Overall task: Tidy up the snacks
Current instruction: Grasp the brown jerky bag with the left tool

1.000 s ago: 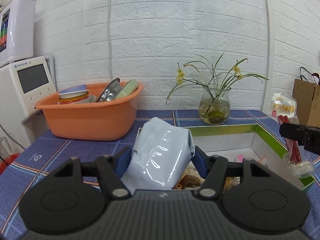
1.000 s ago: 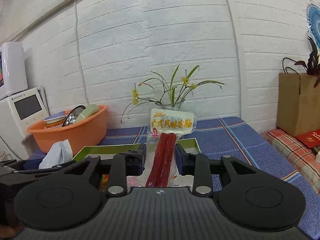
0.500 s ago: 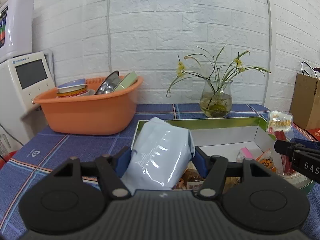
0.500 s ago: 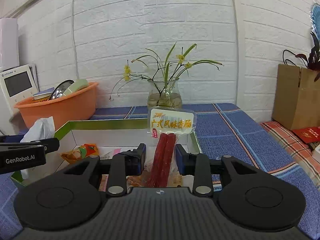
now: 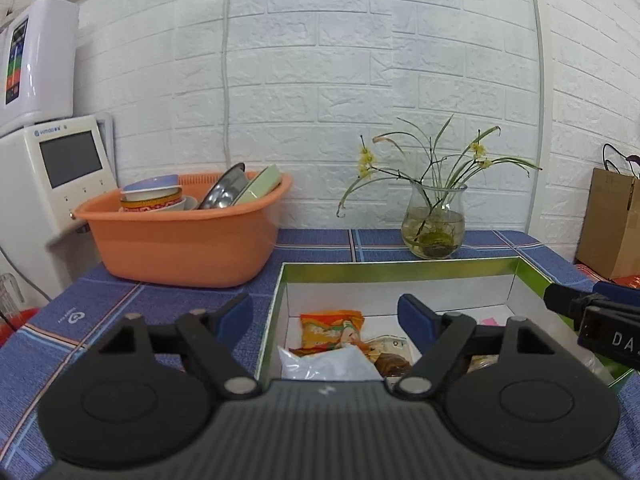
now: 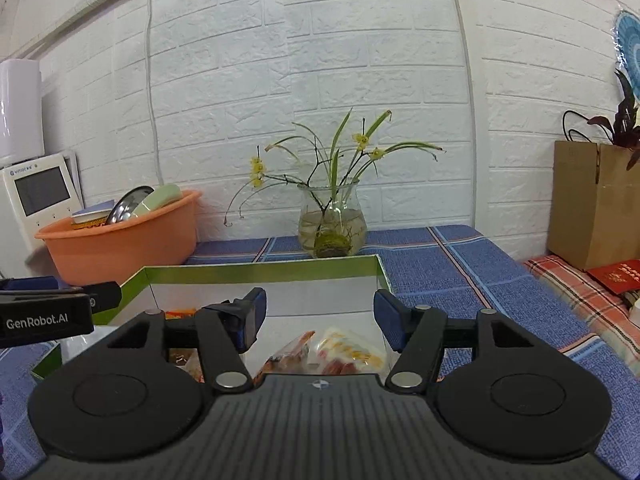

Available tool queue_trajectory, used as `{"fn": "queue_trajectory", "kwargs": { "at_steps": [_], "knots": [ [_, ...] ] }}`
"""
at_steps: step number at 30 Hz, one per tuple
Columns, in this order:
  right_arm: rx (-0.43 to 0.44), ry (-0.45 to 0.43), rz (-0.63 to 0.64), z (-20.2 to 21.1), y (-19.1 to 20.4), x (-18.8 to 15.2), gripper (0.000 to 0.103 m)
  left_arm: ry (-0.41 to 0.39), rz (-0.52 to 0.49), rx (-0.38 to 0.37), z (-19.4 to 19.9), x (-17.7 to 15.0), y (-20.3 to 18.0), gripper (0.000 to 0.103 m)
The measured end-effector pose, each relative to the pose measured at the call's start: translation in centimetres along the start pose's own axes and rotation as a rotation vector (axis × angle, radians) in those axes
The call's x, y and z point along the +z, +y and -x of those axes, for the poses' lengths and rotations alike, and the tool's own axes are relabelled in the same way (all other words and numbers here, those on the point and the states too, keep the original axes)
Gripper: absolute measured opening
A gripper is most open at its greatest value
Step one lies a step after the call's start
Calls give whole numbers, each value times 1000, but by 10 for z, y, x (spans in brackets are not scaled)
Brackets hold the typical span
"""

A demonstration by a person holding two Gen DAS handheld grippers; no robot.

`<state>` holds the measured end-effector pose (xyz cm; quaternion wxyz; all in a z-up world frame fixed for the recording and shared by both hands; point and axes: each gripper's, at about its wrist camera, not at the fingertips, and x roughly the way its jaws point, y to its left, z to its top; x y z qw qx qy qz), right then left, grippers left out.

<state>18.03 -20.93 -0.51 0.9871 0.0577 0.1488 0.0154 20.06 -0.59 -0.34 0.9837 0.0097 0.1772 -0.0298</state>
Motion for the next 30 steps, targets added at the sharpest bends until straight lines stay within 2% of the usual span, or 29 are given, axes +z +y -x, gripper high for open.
{"fn": "queue_trajectory", "kwargs": {
  "at_steps": [4, 5, 6, 7, 11, 14, 17, 23, 26, 30],
  "knots": [
    [14, -40, -27, 15, -5, 10, 99, -4, -20, 3, 12, 4, 3, 85],
    [21, -47, -32, 23, -7, 12, 99, -5, -35, -4, 18, 3, 4, 88],
    [32, -54, -33, 31, -10, 13, 99, -8, -60, -19, 26, 1, 5, 98],
    [46, -60, -34, 39, -14, 13, 99, -16, -87, -30, 33, -1, 5, 102],
    [90, -46, -50, 70, -33, 13, 99, -23, -216, -81, 69, -17, 3, 102],
    [87, -17, -100, 89, -50, 4, 99, -13, -209, -126, 88, -28, 6, 102],
    [93, 32, -172, 104, -62, -8, 99, 22, -186, -171, 98, -40, 8, 102],
    [173, 146, -276, 125, -71, -33, 99, 101, -205, -241, 107, -62, -1, 102],
    [217, 222, -261, 136, -66, -45, 99, 146, -180, -302, 122, -71, 1, 102],
    [272, 308, -180, 153, -54, -63, 99, 219, -168, -394, 147, -84, 9, 102]
  ]
}}
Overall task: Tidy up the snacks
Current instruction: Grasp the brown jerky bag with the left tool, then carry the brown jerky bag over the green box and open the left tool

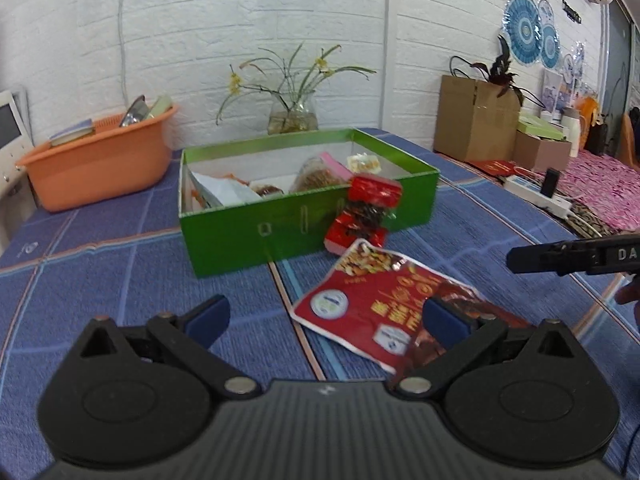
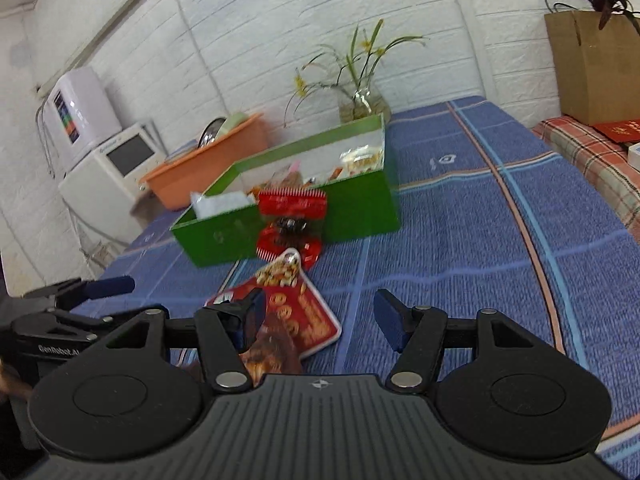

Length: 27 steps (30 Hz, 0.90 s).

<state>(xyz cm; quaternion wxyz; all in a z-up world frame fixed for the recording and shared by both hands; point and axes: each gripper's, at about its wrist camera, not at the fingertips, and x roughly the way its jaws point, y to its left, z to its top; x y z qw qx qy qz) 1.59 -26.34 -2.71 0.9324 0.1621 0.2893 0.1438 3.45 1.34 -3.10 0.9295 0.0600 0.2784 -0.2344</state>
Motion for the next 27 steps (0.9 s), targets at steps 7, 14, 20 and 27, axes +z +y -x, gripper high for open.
{"fn": "queue_trajectory", "kwargs": {
  "at_steps": [7, 14, 20, 27],
  "knots": [
    [90, 175, -124, -12, -14, -13, 99, 119, 36, -155, -10, -22, -13, 102],
    [145, 213, -113, -16, -16, -14, 97, 173, -12, -273, -27, -33, -34, 94],
    [80, 200, 55, -10, 7, -15, 36, 175, 15, -302, -19, -32, -28, 65],
    [97, 105, 153, 15, 27, -6, 27, 142, -9, -303, -1, -28, -31, 51]
  ]
}}
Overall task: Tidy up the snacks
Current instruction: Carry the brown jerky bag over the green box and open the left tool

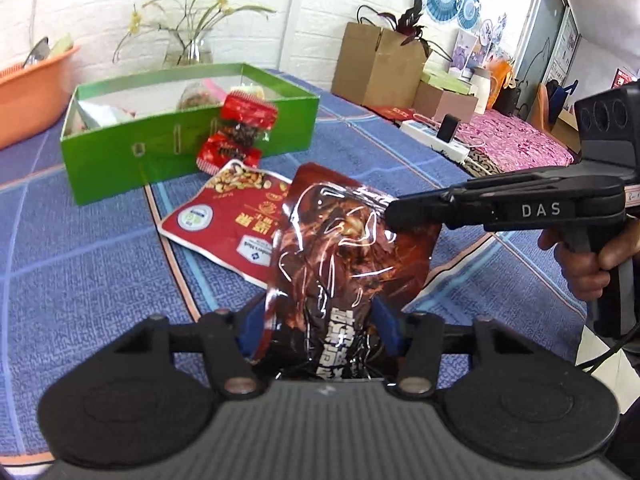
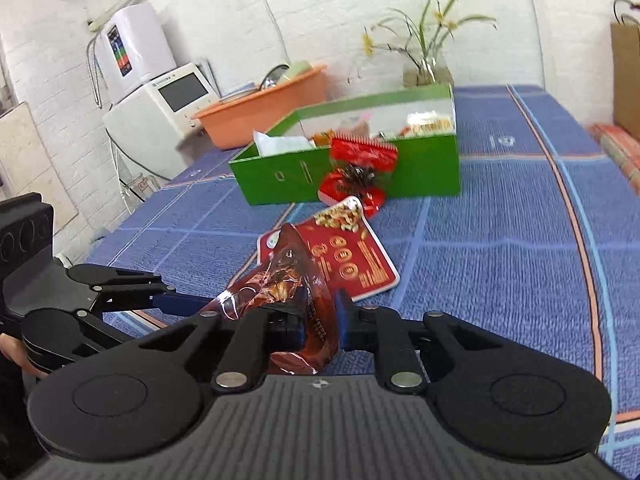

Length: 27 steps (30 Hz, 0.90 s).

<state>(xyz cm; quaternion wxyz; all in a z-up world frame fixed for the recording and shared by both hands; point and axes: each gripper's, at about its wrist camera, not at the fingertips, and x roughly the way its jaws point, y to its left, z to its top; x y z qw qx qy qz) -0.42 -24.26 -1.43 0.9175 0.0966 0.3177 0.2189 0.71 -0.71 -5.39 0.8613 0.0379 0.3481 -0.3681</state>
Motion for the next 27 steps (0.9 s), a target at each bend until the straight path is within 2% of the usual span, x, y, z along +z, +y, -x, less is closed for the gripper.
{"fn": "queue_trajectory", "kwargs": {
  "at_steps": [1, 2, 3, 11, 17, 21, 27],
  "knots": [
    [-2, -4, 13, 1, 2, 1, 27, -8, 3, -1, 2, 0, 1, 38],
    [-2, -7, 22, 2, 2, 1, 27, -11, 10, 1, 3, 1, 2, 20],
    [6, -10, 23, 3, 2, 2, 26, -16, 24, 6, 5, 2, 4, 17],
    [14, -40, 36, -1, 10, 7, 24, -35, 38, 13, 10, 5, 8, 17],
    [19, -125, 101, 5, 21, 26, 23, -111, 34, 31, 25, 23, 13, 17],
    [28, -162, 114, 0, 24, 42, 24, -149, 39, 72, 31, 36, 21, 17],
    [49, -204, 136, -24, 32, 71, 24, -218, 50, 185, 41, 55, 35, 17]
  ]
}}
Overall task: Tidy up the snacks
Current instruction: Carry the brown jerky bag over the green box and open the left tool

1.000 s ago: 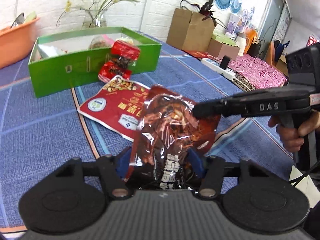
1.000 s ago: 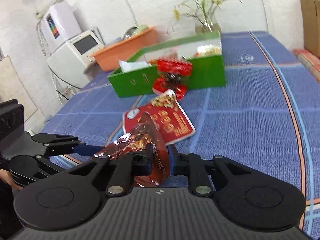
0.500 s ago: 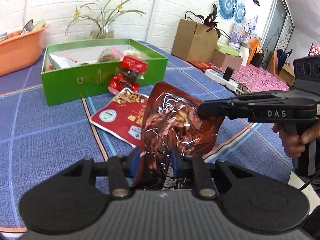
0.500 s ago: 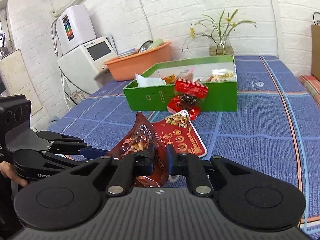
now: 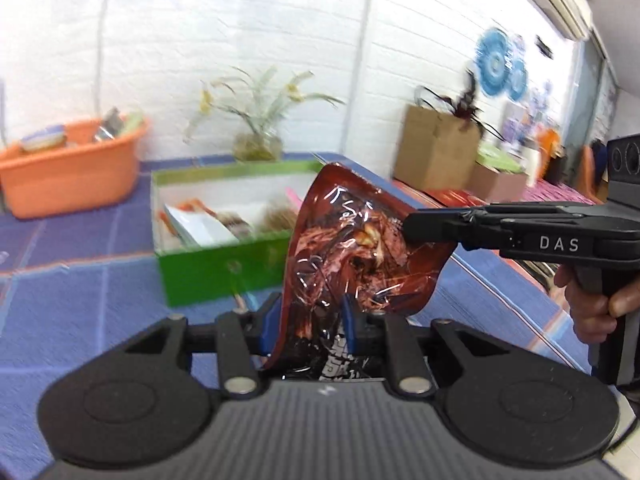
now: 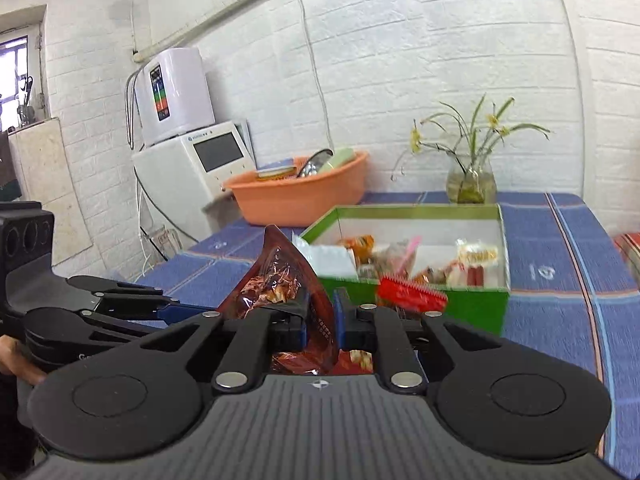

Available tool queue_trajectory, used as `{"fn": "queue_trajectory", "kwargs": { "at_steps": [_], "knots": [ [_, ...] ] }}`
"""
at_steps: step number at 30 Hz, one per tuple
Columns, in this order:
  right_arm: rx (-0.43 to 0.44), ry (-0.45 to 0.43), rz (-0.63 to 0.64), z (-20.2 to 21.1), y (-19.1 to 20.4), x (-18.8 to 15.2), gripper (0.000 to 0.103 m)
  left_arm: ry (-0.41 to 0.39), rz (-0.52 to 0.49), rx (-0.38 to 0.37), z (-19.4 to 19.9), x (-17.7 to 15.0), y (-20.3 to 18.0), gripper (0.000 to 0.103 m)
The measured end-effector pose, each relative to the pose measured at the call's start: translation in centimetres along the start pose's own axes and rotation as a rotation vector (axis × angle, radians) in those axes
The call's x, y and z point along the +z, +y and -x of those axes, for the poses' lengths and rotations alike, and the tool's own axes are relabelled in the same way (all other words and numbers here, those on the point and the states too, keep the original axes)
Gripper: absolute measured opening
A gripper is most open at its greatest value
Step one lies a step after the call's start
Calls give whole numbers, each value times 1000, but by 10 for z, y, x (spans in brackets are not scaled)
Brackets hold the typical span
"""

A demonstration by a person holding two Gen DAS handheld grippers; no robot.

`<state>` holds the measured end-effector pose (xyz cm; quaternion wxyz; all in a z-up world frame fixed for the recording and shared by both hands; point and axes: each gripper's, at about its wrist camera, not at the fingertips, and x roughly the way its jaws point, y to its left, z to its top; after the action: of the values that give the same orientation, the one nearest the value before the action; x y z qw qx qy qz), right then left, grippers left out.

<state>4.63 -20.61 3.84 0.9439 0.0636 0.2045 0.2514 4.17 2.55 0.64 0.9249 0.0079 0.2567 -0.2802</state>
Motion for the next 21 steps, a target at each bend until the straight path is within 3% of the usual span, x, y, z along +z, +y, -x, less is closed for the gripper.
{"fn": "queue_trajectory", "kwargs": {
  "at_steps": [4, 11, 16, 21],
  "knots": [
    [3, -39, 43, -23, 4, 26, 24, -41, 7, 55, -3, 25, 15, 17],
    [-117, -167, 137, -61, -7, 60, 24, -90, -13, 125, -44, 77, 32, 17],
    [-166, -213, 62, -86, -31, 56, 24, -127, -32, 198, -83, 91, 36, 16],
    [-181, -230, -50, -106, -60, 42, 25, -100, -32, 199, -123, 94, 44, 17]
  ]
}}
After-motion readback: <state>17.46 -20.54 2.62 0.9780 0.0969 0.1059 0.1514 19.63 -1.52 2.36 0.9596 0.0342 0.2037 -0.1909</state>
